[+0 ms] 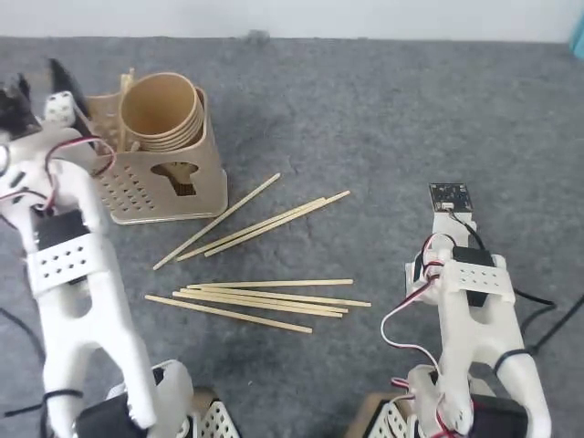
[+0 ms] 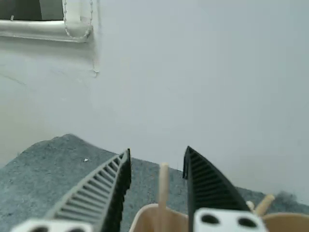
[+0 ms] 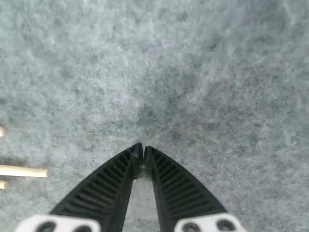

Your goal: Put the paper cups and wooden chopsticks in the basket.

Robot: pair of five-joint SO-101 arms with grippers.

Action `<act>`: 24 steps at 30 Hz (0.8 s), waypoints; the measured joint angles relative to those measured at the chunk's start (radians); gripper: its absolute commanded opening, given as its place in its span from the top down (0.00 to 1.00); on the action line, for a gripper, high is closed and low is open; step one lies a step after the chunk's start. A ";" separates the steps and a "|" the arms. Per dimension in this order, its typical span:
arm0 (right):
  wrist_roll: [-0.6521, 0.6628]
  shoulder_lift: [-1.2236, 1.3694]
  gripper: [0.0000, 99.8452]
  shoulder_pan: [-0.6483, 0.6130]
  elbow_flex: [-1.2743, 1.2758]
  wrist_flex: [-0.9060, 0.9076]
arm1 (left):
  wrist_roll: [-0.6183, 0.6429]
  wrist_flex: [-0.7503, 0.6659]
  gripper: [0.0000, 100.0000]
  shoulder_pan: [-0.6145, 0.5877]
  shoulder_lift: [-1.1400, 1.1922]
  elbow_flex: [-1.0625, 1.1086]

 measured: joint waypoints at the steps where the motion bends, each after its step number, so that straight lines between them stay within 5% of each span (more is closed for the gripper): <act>1: 0.000 0.000 0.98 0.000 0.000 0.000 | -0.002 0.023 0.83 0.000 -0.011 0.000; 10: 0.000 0.000 0.98 0.000 0.000 0.000 | -0.006 0.446 0.85 0.040 -0.351 -0.068; 17: 0.000 0.000 0.98 0.000 0.000 0.000 | -0.106 0.930 0.85 0.345 -0.606 -0.147; 20: 0.000 0.000 0.98 0.000 0.000 0.000 | -0.169 1.025 0.85 0.500 -0.574 -0.147; 24: 0.000 0.000 0.98 0.000 0.000 0.000 | -0.213 1.049 0.85 0.563 -0.428 -0.149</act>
